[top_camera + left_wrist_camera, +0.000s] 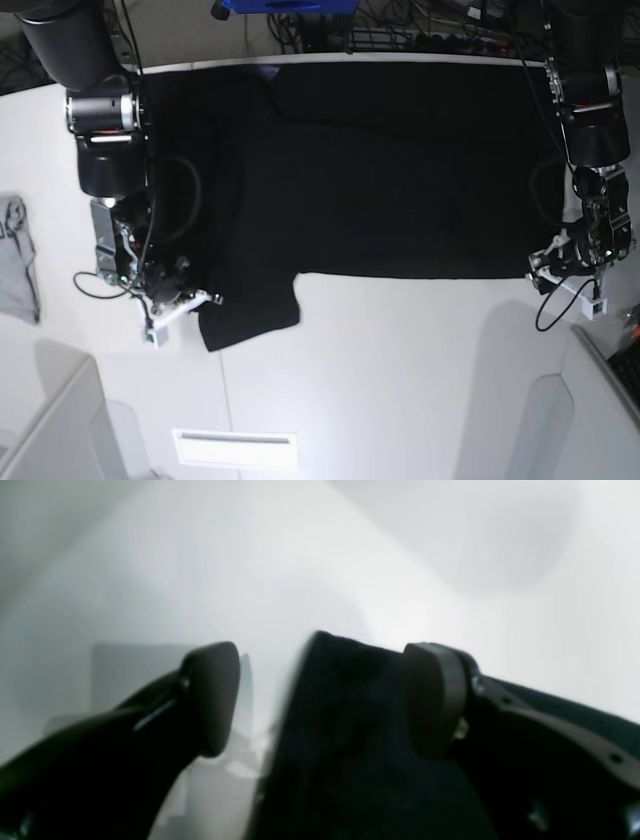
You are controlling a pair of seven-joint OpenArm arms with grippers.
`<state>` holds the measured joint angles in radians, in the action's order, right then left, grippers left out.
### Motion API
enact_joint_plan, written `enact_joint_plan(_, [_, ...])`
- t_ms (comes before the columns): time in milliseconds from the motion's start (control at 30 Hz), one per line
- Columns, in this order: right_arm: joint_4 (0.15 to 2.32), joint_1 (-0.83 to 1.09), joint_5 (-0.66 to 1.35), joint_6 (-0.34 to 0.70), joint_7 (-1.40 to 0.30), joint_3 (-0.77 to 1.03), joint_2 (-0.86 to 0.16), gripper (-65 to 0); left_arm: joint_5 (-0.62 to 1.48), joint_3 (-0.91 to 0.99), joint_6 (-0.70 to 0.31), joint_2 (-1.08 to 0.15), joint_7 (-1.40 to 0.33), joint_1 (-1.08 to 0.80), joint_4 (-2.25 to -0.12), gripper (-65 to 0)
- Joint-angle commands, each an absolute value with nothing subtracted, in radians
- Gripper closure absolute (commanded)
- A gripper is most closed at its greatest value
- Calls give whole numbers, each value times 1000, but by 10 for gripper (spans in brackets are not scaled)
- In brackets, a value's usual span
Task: Fold the T-shirt properly
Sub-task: 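Move the left gripper to the hem corner and grasp it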
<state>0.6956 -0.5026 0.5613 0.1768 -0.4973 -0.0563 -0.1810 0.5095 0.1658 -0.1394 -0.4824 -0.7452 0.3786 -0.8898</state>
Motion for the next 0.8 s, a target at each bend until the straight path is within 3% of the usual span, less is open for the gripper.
enact_joint_plan(0, [696,-509,541,168,-538,-56,-186,0,516,171,-143,-504,-730,409,-889,-485])
enact_joint_plan(600, [696,-509,541,168,-538,-56,-188,0,516,159,-143,-490,-673,444,-802,-484])
enact_joint_plan(667, [696,-509,541,168,-538,-56,-188,0,516,159,-143,-490,-673,444,-802,-461])
enact_joint_plan(767, [696,-509,541,168,-538,-56,-188,0,516,159,-143,-489,-673,443,-799,-351])
